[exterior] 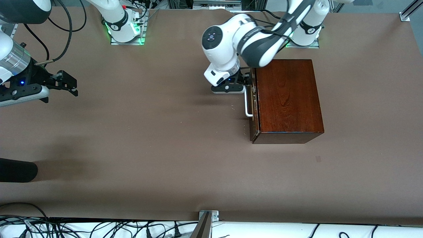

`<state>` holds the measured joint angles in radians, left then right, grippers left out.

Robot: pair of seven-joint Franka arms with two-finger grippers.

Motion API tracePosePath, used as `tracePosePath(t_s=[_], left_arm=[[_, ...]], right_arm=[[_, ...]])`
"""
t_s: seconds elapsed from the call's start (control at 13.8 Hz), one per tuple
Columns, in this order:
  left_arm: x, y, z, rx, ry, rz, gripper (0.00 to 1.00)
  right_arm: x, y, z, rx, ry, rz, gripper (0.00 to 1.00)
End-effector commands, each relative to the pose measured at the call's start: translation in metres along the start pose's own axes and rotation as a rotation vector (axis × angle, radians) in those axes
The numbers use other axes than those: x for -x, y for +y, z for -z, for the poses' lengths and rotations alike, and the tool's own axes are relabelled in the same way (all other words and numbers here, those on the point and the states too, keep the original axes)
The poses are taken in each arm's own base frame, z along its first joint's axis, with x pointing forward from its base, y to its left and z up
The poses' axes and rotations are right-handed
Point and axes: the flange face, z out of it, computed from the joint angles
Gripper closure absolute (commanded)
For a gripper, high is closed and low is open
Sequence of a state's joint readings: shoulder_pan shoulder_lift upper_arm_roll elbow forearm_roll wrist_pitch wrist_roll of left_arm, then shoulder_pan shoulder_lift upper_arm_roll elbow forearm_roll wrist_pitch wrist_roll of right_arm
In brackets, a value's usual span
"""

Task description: Open drawer, take yellow block, close drawer

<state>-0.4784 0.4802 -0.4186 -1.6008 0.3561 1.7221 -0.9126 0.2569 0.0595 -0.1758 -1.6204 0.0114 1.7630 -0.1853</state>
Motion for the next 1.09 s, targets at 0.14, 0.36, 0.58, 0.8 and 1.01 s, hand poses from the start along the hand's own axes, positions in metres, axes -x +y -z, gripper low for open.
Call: tracePosePath(t_s=[0.14, 0.36, 0.58, 0.8, 1.01], left_arm=[[-0.013, -0.006, -0.023, -0.062, 0.007, 0.021, 0.0], [-0.02, -0.002, -0.037, -0.08, 0.041, 0.022, 0.0], [-0.016, 0.009, -0.05, -0.074, 0.039, 0.059, 0.0], [-0.017, 0.014, -0.055, -0.06, 0.041, 0.065, 0.0], [-0.015, 0.028, -0.068, -0.038, 0.042, 0.095, 0.0]], right_arm=[[-0.002, 0.001, 0.003, -0.013, 0.01, -0.007, 0.0], [-0.002, 0.001, 0.003, -0.015, 0.01, -0.009, 0.0], [-0.002, 0.004, -0.001, -0.014, 0.004, -0.012, 0.0], [-0.003, 0.004, -0.002, -0.014, 0.004, -0.012, 0.0], [-0.003, 0.004, -0.001, -0.014, 0.006, -0.013, 0.0]])
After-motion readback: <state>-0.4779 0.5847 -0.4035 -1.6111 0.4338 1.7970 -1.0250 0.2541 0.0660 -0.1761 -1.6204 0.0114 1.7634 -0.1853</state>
